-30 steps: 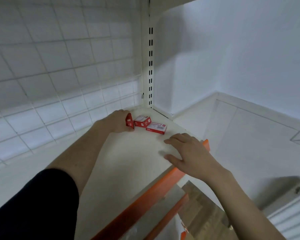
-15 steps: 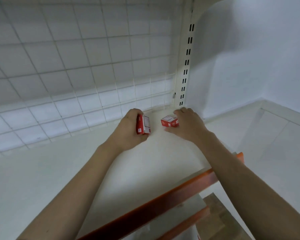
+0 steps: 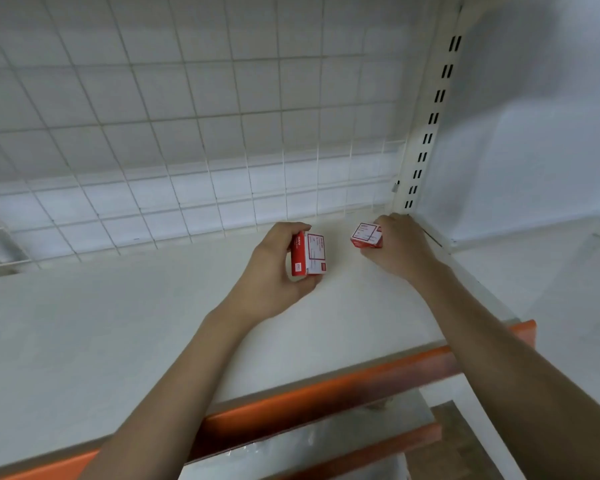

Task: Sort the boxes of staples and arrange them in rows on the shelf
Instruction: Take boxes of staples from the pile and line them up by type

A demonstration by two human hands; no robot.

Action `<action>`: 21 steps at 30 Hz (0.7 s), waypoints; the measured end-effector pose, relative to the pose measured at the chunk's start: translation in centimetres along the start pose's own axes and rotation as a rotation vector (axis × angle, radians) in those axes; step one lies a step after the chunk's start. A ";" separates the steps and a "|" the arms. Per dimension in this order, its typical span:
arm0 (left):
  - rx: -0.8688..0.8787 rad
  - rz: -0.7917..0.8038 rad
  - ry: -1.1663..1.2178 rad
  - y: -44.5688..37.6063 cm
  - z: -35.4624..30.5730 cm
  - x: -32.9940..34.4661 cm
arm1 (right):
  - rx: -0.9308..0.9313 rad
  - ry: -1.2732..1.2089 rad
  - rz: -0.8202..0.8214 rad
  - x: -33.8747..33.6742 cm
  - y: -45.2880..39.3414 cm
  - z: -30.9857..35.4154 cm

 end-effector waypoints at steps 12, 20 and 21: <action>-0.111 -0.082 0.079 6.6 1.8 -5.6 | -0.341 -0.219 -0.166 -1.6 6.5 8.6; -0.110 -0.152 0.040 10.9 2.8 -11.5 | -0.379 -0.308 -0.154 -1.2 9.9 14.9; -0.114 -0.153 0.051 11.5 3.0 -12.3 | -0.377 -0.325 -0.152 -1.0 10.4 15.8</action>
Point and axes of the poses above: each hand's wrist, its own y-axis away from the middle knuckle, its own x-axis out of the palm, z = x × y, the point moved 3 cm from there along -y, towards the middle knuckle, and after that the axes turned 7 degrees about z, right-handed, at the moved point
